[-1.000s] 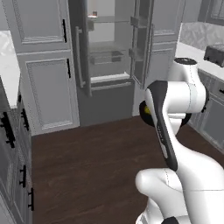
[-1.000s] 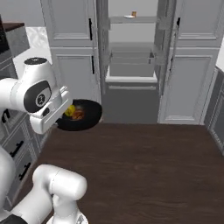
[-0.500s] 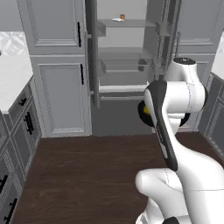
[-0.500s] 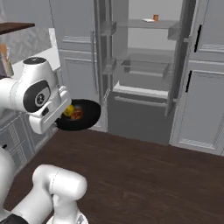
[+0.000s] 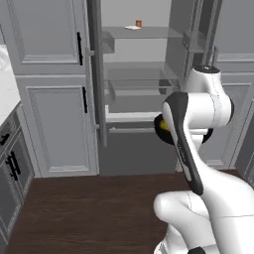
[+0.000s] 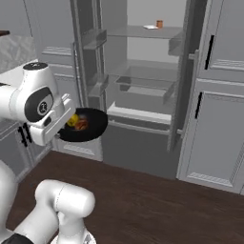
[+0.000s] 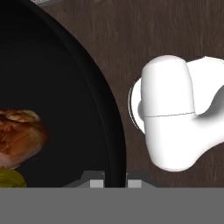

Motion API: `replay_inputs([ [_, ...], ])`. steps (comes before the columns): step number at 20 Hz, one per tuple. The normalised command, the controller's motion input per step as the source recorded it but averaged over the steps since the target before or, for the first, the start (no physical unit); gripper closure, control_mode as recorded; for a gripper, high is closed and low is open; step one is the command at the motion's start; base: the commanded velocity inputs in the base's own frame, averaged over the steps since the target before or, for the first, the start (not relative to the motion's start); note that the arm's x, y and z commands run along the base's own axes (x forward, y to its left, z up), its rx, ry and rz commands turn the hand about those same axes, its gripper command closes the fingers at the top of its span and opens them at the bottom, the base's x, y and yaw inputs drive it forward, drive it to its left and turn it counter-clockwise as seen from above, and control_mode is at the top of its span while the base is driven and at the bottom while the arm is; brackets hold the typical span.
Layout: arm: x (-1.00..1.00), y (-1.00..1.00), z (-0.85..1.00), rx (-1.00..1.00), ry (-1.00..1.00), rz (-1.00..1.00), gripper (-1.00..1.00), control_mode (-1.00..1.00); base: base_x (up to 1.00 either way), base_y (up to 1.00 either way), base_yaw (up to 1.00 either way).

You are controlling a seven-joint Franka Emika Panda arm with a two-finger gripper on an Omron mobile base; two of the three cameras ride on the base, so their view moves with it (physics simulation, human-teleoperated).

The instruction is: Pick the chicken drumstick and lemon from their plates and place them in the bowl. Then put the bowl in the fridge.

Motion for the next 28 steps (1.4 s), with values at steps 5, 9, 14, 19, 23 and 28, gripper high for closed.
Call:
replay_inputs([
  [5, 0.00, 0.00, 0.00, 0.00, 0.00, 0.00, 1.00, 1.00, 0.92, -0.10, -0.11],
  [9, 0.00, 0.00, 0.00, 0.00, 0.00, 0.00, 1.00, 1.00, 0.97, -0.27, -0.01],
  [14, 0.00, 0.00, 0.00, 0.00, 0.00, 0.00, 1.00, 1.00, 1.00, -0.32, 0.00],
  [19, 0.00, 0.00, 0.00, 0.00, 0.00, 0.00, 1.00, 1.00, 0.85, -0.49, 0.00],
  [23, 0.00, 0.00, 0.00, 0.00, 0.00, 0.00, 1.00, 1.00, 0.67, -0.15, -0.08],
  [28, 0.00, 0.00, 0.00, 0.00, 0.00, 0.00, 1.00, 1.00, 0.74, 0.00, -0.06],
])
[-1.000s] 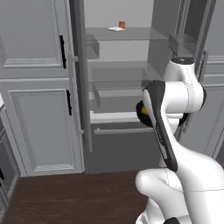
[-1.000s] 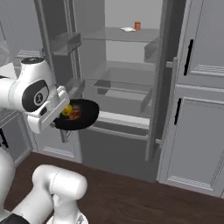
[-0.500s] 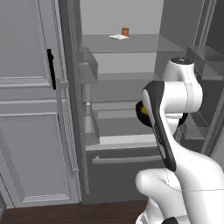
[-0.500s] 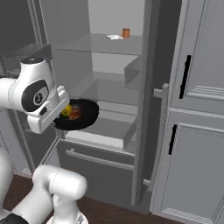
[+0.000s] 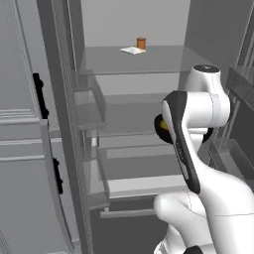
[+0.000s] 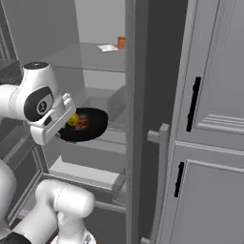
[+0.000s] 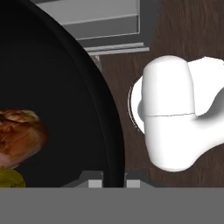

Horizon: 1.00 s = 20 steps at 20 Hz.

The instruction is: Pick the chicken drumstick and lemon from their plates and place them in the bowl. Then put the bowl in the fridge.

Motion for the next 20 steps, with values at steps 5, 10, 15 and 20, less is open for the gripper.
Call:
replay_inputs([
  [5, 0.00, 0.00, 0.00, 0.00, 0.00, 0.00, 1.00, 1.00, 0.79, -0.01, -0.02],
  [10, 0.06, 0.00, -0.02, 0.00, 0.00, 0.00, 1.00, -1.00, 0.50, -0.02, 0.00],
  [15, 0.27, 0.00, -0.35, 0.00, -0.05, 0.19, 1.00, -1.00, 0.00, 0.00, 0.00],
  [20, 0.70, -0.08, -0.58, 0.00, -0.11, 0.31, 1.00, -1.00, 0.00, 0.00, 0.00],
])
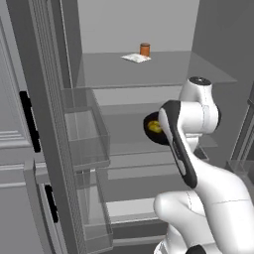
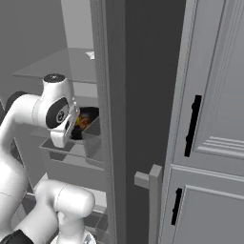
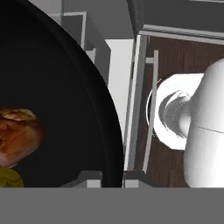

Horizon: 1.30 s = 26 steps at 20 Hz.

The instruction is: Pick the chicken drumstick and lemon from their plates and place them in the bowl. Then put the bowl in the fridge.

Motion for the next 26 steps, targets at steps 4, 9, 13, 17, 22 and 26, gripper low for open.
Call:
replay_inputs([
  [4, 0.95, 0.00, -0.56, 0.00, -0.06, 0.12, 1.00, -1.00, 0.00, 0.00, 0.00],
  [9, 0.71, 0.00, -0.46, 0.00, -0.02, 0.05, 1.00, -1.00, 0.00, 0.00, 0.00],
  [13, 0.58, 0.00, -0.47, 0.00, 0.00, 0.06, 1.00, -1.00, 0.00, 0.00, 0.00],
  [17, 0.58, 0.00, -0.52, 0.00, 0.00, 0.03, 1.00, -1.00, 0.00, 0.00, 0.00],
  [22, 0.57, 0.00, -0.47, 0.00, 0.00, 0.02, 1.00, -1.00, 0.00, 0.00, 0.00],
  [26, 0.58, 0.00, -0.41, 0.00, 0.00, 0.01, 1.00, -1.00, 0.00, 0.00, 0.00],
])
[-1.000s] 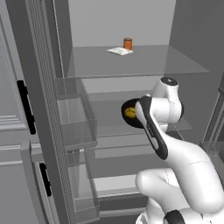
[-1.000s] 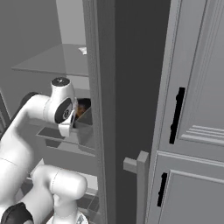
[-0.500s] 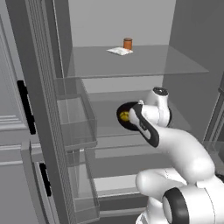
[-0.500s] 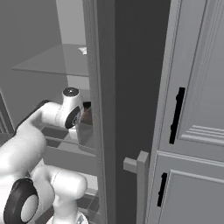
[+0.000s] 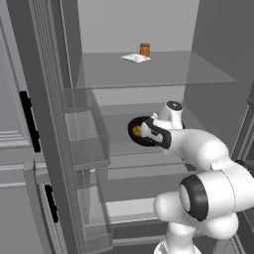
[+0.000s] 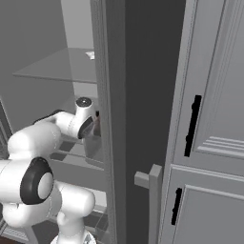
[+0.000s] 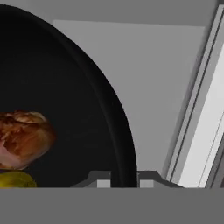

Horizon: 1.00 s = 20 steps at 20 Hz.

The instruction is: Pick the chicken drumstick and lemon from their plates and place them in the bowl. Then put the bowl in the fridge.

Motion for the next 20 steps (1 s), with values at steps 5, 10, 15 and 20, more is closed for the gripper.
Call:
replay_inputs([
  [5, 0.52, 0.00, -0.15, 0.00, -0.04, 0.00, 1.00, -1.00, 0.00, 0.00, 0.00],
  [10, 0.06, 0.02, -0.08, 0.00, -0.22, 0.00, 1.00, -1.00, 0.00, 0.00, 0.00],
  [15, 0.05, 0.02, 0.00, 0.00, -0.04, 0.00, -1.00, -1.00, 0.00, 0.00, 0.00],
  [20, -0.02, 0.00, 0.13, 0.00, -0.08, 0.00, -1.00, -1.00, 0.00, 0.00, 0.00],
])
